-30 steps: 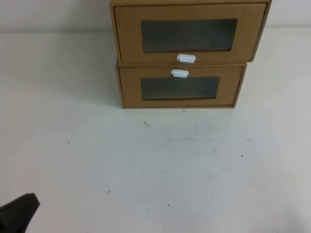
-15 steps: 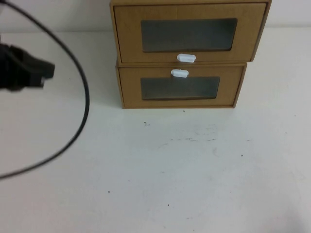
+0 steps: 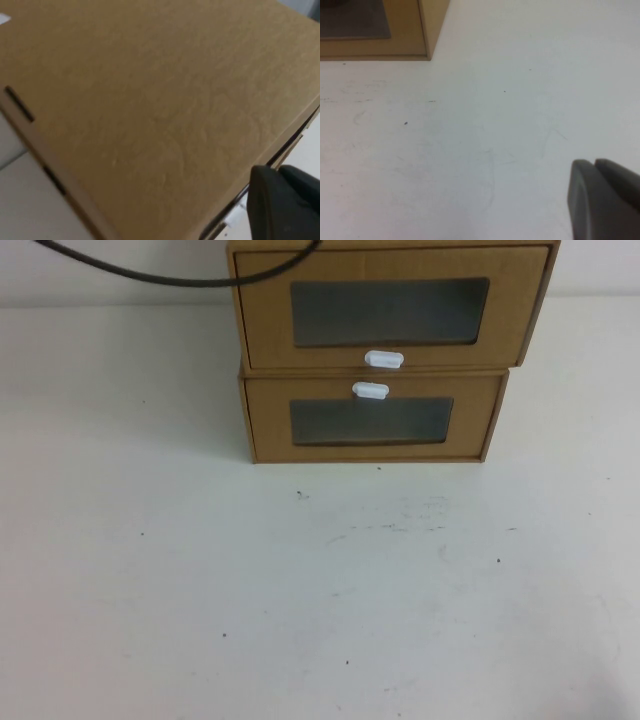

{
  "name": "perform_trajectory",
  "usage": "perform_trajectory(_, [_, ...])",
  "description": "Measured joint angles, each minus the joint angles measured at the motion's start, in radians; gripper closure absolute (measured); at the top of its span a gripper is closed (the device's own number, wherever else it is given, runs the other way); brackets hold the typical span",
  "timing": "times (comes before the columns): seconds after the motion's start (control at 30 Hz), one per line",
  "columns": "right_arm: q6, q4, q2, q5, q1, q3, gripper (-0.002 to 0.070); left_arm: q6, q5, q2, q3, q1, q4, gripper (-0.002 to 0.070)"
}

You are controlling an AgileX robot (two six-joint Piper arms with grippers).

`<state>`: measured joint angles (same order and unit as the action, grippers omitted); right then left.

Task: Open the shoe box
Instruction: 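Pull the top drawer of the cardboard box fully open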

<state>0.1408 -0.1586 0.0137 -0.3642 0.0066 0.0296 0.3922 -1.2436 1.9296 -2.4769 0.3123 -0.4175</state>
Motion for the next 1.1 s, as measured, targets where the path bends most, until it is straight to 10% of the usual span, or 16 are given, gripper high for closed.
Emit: perform_trajectory(1.1, [0.0, 0.0, 0.0, 0.0, 0.0, 0.0, 0.0695, -0.016, 0.077, 0.273, -0.121, 0.102, -0.069, 0.0679])
